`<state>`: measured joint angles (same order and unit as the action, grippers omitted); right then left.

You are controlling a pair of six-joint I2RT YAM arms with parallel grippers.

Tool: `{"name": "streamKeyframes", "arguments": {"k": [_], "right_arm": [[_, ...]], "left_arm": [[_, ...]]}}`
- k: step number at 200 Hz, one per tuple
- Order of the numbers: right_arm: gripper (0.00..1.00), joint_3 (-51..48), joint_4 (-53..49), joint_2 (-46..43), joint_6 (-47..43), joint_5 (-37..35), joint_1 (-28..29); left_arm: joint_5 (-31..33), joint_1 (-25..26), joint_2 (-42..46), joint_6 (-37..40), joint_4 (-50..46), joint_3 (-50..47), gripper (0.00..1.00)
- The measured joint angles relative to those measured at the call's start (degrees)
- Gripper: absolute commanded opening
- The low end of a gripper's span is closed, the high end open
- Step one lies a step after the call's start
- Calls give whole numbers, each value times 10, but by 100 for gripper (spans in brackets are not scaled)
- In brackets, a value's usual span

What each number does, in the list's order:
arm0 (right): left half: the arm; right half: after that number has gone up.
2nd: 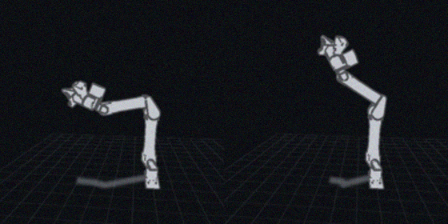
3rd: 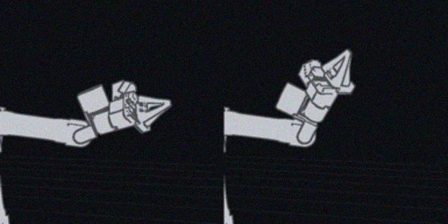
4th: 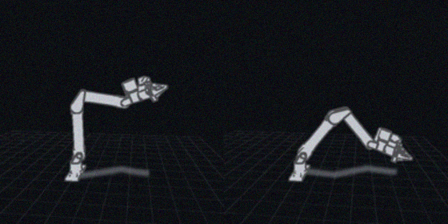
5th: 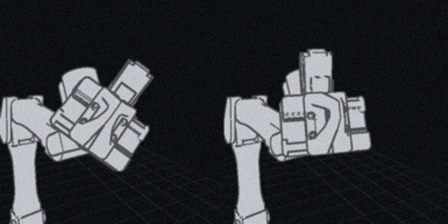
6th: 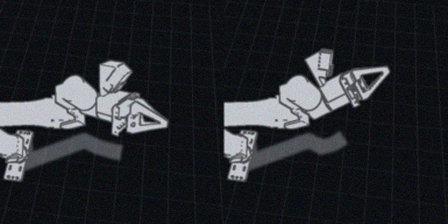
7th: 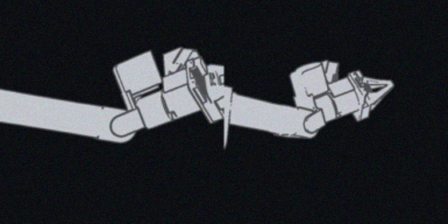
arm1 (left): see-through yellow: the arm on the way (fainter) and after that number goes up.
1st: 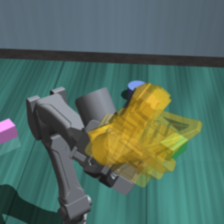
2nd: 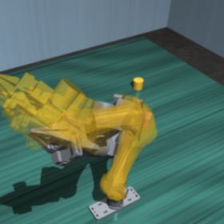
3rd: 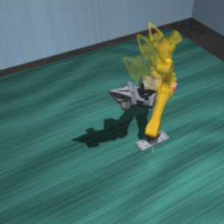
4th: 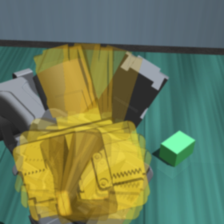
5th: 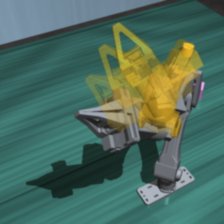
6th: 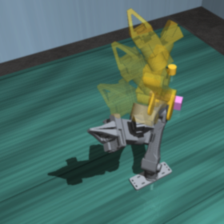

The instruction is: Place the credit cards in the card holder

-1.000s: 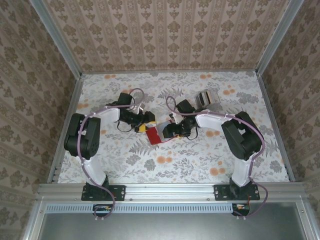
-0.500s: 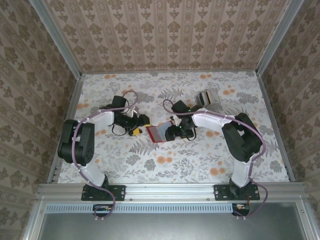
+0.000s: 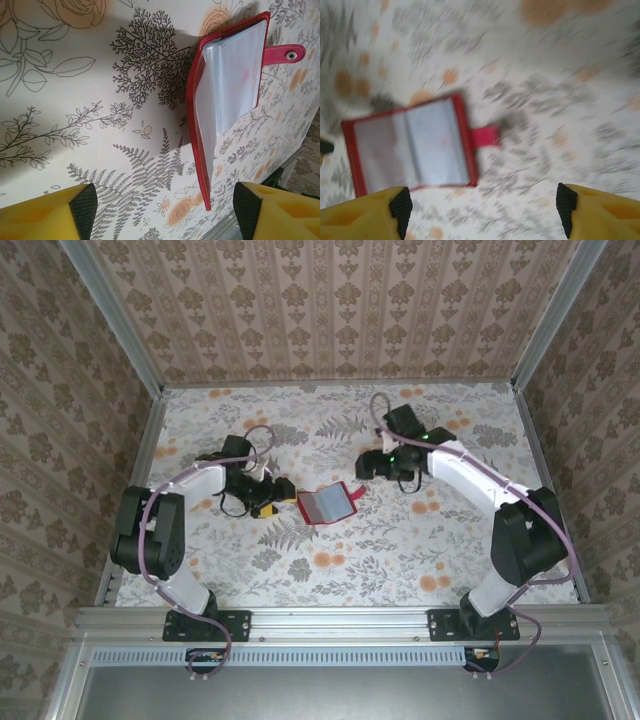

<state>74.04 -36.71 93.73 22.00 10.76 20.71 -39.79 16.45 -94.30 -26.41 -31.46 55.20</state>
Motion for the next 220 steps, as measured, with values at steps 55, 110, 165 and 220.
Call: {"name": "streamKeyframes", "arguments": {"k": [55,110,165,220], "right_arm": [[62,138,-23,99,-65,-32,-127],[66,242,-58,213,-118,-14,-184],[72,309,-75,281,-146,-3,-182],[75,311,-72,285,-159,-18,-182]], "left_arm": [[3,10,14,-5,7,0,77],[7,45,12,-16,30,0,78],[7,49,-37,-19,57,1,79],[7,61,-64,-32,88,9,76]]}}
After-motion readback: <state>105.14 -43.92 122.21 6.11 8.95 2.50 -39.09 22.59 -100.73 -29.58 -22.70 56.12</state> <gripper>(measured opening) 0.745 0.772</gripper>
